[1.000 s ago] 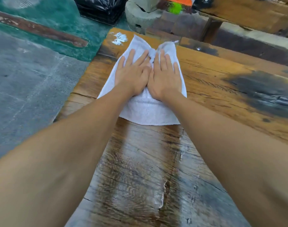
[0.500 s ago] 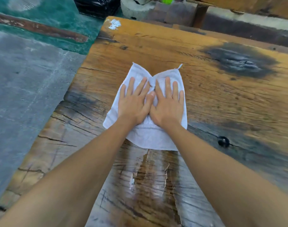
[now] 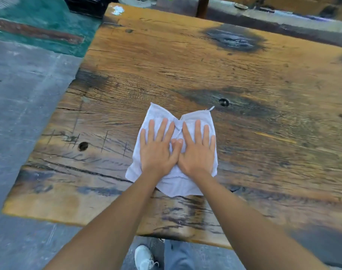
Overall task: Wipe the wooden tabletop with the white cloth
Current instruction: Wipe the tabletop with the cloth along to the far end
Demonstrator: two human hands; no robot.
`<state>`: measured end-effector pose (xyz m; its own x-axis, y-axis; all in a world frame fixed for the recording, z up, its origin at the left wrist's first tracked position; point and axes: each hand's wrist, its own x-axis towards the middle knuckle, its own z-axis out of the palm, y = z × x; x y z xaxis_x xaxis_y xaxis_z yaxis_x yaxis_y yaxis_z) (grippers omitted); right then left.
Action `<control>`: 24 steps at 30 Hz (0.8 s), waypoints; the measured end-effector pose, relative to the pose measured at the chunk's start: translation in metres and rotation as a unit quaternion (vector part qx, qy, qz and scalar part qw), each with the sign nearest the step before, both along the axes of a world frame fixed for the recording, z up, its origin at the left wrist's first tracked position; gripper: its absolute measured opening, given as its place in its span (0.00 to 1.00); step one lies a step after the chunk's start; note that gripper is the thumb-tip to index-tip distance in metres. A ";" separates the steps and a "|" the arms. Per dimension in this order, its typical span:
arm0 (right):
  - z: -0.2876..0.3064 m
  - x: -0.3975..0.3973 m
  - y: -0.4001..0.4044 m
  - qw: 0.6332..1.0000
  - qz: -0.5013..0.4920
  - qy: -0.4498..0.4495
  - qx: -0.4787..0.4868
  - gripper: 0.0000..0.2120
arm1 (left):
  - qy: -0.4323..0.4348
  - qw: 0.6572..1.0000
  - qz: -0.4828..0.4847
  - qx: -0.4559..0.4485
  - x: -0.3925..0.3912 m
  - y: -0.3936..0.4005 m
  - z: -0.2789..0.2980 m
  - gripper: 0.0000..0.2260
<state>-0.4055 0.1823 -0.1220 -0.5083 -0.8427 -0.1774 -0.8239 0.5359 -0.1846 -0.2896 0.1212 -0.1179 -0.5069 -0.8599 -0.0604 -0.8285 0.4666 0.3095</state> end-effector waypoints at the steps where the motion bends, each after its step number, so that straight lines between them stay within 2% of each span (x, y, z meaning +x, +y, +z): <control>1: 0.000 0.006 0.014 1.000 -0.006 -0.001 0.002 0.32 | 0.001 1.000 0.001 -0.001 0.006 0.015 0.001 0.30; 5: 0.002 0.030 0.067 1.000 -0.023 0.003 -0.002 0.31 | 0.008 1.000 0.003 0.001 0.026 0.068 0.002 0.28; 11: 0.003 0.064 0.117 0.996 -0.086 0.008 -0.008 0.34 | 0.000 0.995 0.097 0.029 0.046 0.129 0.003 0.27; 16: 0.000 0.075 0.128 0.991 -0.131 -0.001 -0.026 0.31 | -0.011 0.991 0.125 0.036 0.048 0.135 0.001 0.27; 24: 0.001 0.066 0.120 0.992 -0.121 0.005 -0.030 0.30 | -0.034 0.990 0.134 0.038 0.038 0.124 0.003 0.29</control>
<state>-0.3394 0.3020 -0.1212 -0.6978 -0.7052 -0.1256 -0.6749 0.7060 -0.2147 -0.2511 0.2451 -0.1152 -0.2544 -0.9544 -0.1564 -0.9395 0.2055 0.2741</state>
